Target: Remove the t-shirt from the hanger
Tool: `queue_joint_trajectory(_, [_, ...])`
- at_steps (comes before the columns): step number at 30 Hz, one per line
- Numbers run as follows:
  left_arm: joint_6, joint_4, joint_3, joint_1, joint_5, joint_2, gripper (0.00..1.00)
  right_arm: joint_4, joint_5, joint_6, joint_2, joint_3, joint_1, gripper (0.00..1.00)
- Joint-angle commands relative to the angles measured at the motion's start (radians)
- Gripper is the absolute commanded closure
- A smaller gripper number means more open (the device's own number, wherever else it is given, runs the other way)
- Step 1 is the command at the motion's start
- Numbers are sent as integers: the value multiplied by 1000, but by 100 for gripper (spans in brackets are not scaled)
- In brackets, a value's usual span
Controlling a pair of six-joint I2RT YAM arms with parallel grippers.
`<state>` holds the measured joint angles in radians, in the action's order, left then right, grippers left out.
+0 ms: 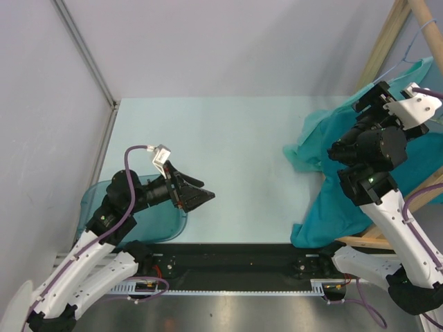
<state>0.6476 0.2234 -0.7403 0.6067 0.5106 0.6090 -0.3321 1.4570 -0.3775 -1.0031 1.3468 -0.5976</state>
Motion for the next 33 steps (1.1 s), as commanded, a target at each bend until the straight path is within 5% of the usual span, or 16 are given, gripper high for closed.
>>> queue_joint_trajectory(1, [34, -45, 4, 2, 31, 11, 0, 123, -41, 92, -11, 64, 53, 18])
queue_joint_trajectory(13, [40, -41, -31, 2, 39, 41, 0, 301, -93, 426, -2, 52, 219, 21])
queue_joint_trajectory(33, [67, -105, -10, 2, 62, 87, 1, 654, -374, 706, 44, 143, 297, 84])
